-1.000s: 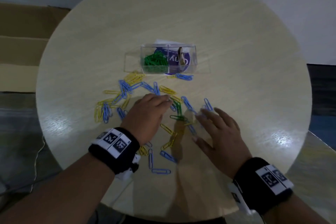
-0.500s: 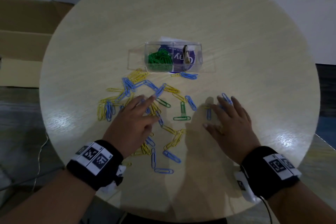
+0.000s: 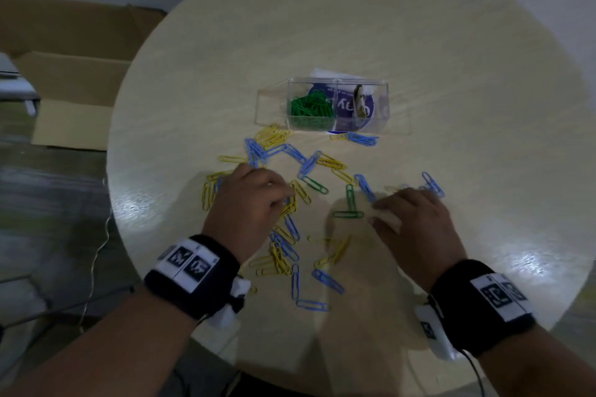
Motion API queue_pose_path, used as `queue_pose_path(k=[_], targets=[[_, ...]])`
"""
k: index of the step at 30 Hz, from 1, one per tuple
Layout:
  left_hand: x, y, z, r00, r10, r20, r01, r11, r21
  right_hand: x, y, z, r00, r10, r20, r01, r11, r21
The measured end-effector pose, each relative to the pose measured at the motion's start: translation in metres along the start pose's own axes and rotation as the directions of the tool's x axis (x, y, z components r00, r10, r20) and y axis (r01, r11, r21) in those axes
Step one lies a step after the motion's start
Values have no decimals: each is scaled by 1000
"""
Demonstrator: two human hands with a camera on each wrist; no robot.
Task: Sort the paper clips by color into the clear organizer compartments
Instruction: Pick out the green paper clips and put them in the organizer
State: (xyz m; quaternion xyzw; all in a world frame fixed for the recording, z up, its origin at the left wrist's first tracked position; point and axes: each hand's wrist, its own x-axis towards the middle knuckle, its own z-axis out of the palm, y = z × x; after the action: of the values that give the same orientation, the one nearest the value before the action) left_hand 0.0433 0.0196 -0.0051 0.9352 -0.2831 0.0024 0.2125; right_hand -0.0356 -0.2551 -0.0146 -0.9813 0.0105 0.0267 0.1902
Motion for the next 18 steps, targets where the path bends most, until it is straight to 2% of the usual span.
queue_pose_path(k=[4, 7, 10, 14, 18], targets=[[29, 18, 22, 991, 94, 97, -106, 986, 127, 17, -29, 7, 990, 30, 137, -25, 999, -38], [38, 23, 29, 987, 59, 148, -88, 977, 194, 21, -32, 9, 978, 88, 189, -79, 995, -55], [43, 27, 25, 982, 13, 189, -51, 979, 197, 18, -32, 9, 969, 78, 233, -76, 997, -18], [40, 28, 23, 970, 5, 243, -58, 976, 212, 14, -28, 1, 974, 21, 226, -25, 1000, 17], [36, 27, 22, 960, -34, 277, -28, 976, 215, 27, -34, -7, 982, 123, 146, -138, 986, 93]])
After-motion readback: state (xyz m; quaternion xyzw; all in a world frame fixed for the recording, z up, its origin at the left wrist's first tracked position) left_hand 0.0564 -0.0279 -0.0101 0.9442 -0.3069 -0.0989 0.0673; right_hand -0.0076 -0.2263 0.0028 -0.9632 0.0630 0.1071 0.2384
